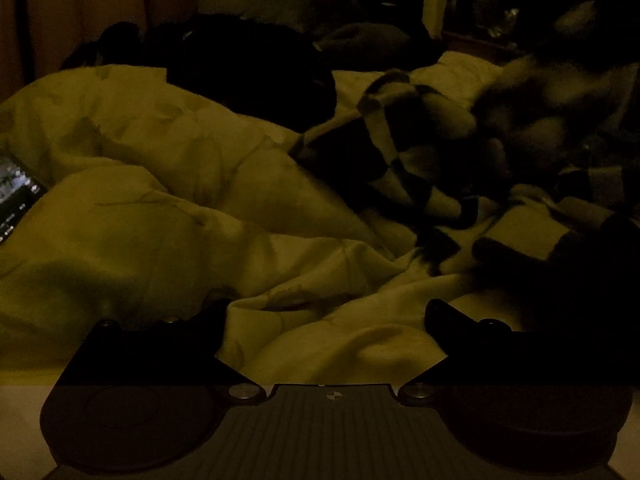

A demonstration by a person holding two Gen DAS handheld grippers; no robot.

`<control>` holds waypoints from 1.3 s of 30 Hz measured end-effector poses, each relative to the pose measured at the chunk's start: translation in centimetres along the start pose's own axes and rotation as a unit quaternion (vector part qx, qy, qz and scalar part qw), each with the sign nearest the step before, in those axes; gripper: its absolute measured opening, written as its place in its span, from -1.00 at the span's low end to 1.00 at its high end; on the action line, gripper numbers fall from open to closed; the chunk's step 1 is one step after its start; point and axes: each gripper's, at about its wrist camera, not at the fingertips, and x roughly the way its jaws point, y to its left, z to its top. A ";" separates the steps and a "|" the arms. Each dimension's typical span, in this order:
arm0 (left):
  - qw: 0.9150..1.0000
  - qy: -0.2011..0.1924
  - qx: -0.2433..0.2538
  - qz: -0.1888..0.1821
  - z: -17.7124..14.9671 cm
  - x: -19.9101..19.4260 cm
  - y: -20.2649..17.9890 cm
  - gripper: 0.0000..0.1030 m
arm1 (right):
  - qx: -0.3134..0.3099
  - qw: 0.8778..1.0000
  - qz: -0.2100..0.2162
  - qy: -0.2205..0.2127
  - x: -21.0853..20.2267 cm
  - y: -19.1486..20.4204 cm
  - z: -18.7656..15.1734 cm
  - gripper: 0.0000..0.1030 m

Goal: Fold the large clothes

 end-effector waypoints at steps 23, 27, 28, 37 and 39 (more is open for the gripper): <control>0.981 -0.072 0.165 0.074 9.4 3.2 -2.9 1.00 | -0.070 0.960 -0.239 -0.125 -9.4 -10.9 -1.4 0.45; 0.971 -0.047 0.222 0.081 9.3 8.0 -5.8 1.00 | -0.074 0.977 -0.175 -0.099 -7.8 -9.5 -1.7 0.65; 0.971 -0.037 0.224 0.072 9.2 8.9 -6.3 1.00 | -0.076 0.979 -0.165 -0.090 -7.3 -9.2 -2.0 0.65; 0.982 -0.052 0.177 0.035 8.9 7.2 -5.3 0.07 | -0.141 0.978 -0.143 -0.052 -5.0 -6.3 -4.4 0.73; 0.986 -0.084 0.144 0.022 9.9 4.3 -4.1 0.04 | -0.135 0.980 -0.138 -0.058 -5.3 -6.7 -4.5 0.72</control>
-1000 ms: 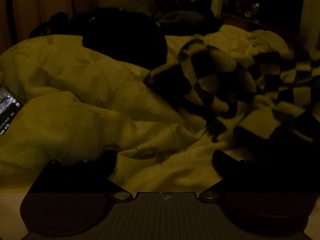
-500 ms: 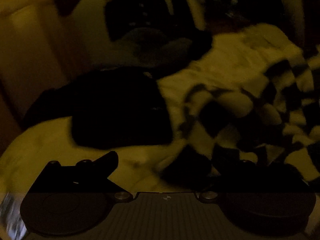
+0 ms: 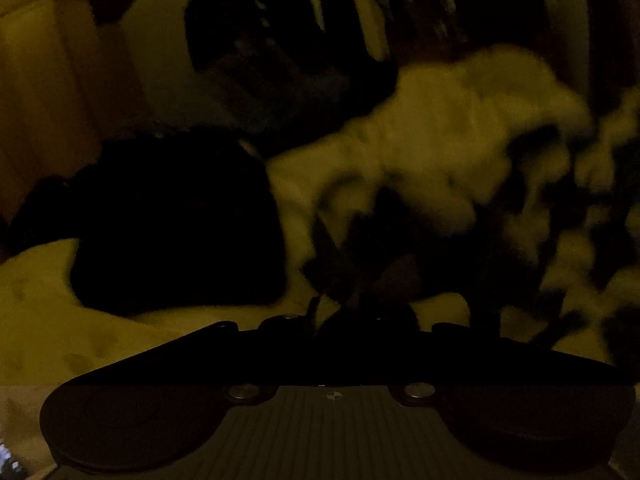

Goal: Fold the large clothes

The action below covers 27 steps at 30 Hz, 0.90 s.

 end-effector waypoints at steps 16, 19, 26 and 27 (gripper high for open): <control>0.971 -0.025 -0.118 0.204 4.0 -5.2 12.5 0.77 | 0.005 0.999 0.042 -0.024 -2.3 0.6 0.3 0.71; 0.973 0.020 -0.072 0.219 1.7 -3.3 9.9 1.00 | 0.003 0.998 0.059 -0.006 -1.9 0.9 0.2 0.71; 0.985 0.052 -0.103 0.124 -1.3 -6.1 7.5 1.00 | 0.002 0.997 0.081 0.014 -1.5 1.2 0.0 0.71; 0.987 0.049 -0.114 0.105 -1.3 -6.4 7.6 1.00 | 0.004 0.996 0.085 0.015 -1.5 1.2 0.0 0.71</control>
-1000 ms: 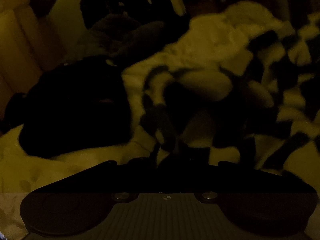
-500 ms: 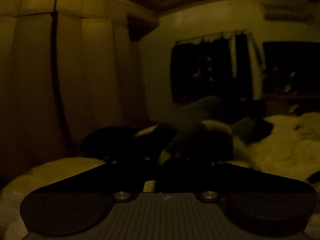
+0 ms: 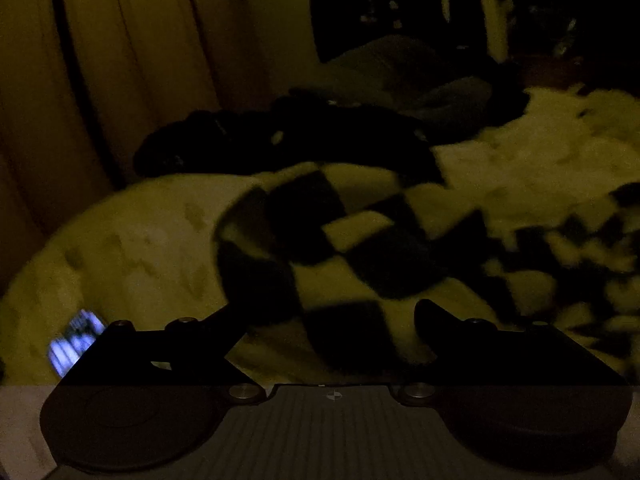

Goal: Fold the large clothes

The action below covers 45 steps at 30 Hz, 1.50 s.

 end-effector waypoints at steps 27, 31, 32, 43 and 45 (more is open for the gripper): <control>0.945 0.125 -0.062 -0.297 -8.0 -3.4 -8.4 0.90 | 0.088 0.951 -0.041 0.293 0.3 -2.6 -4.7 0.33; 0.947 0.107 -0.065 -0.295 -8.0 -4.1 -8.3 0.21 | 0.128 0.955 -0.021 0.267 -0.5 -3.1 -4.7 -0.65; 0.950 0.094 -0.065 -0.291 -7.7 -4.6 -7.8 -0.01 | 0.141 0.957 -0.012 0.252 -1.0 -3.4 -4.5 -0.67; 0.950 -0.075 -0.118 -0.279 -2.4 -15.9 3.0 -0.21 | 0.285 0.936 0.199 0.060 -8.6 -3.8 4.1 -0.96; 0.951 -0.092 -0.106 -0.274 -2.3 -18.4 4.8 -0.21 | 0.306 0.917 0.256 0.019 -11.2 -4.4 6.5 -0.96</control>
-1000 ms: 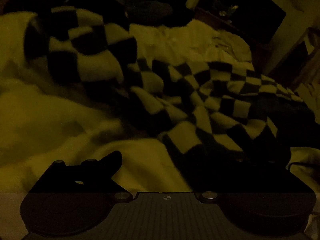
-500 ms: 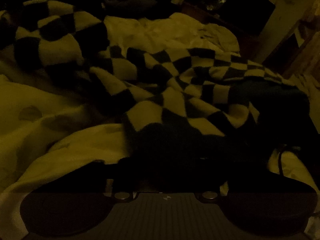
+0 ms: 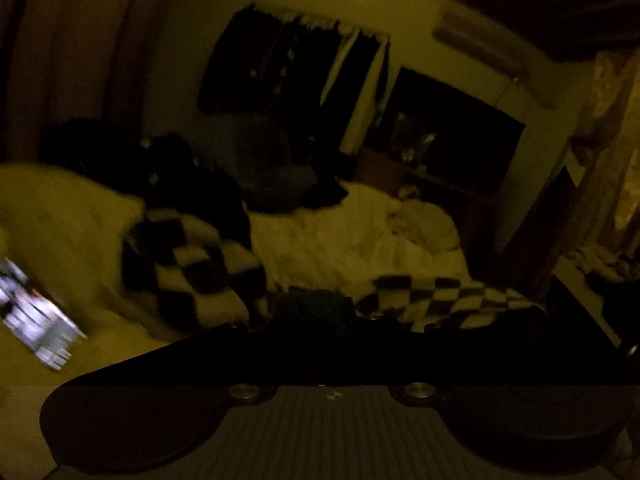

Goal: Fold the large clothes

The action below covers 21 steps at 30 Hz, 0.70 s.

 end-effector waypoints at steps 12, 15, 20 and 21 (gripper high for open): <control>0.984 0.166 -0.036 0.057 -9.4 0.8 3.4 -0.23 | -0.033 0.980 -0.145 0.134 1.2 -0.6 -3.8 0.19; 0.981 0.170 -0.061 0.065 -9.9 1.2 4.8 -0.23 | -0.055 0.958 -0.196 0.202 5.9 -1.9 -6.0 0.37; 0.983 0.160 -0.064 0.064 -9.6 1.3 5.4 -0.23 | -0.058 0.927 -0.262 0.263 9.7 -5.1 -9.3 0.40; 0.983 0.159 -0.064 0.063 -10.0 1.2 5.3 -0.23 | -0.049 0.925 -0.263 0.269 9.7 -6.3 -9.8 0.16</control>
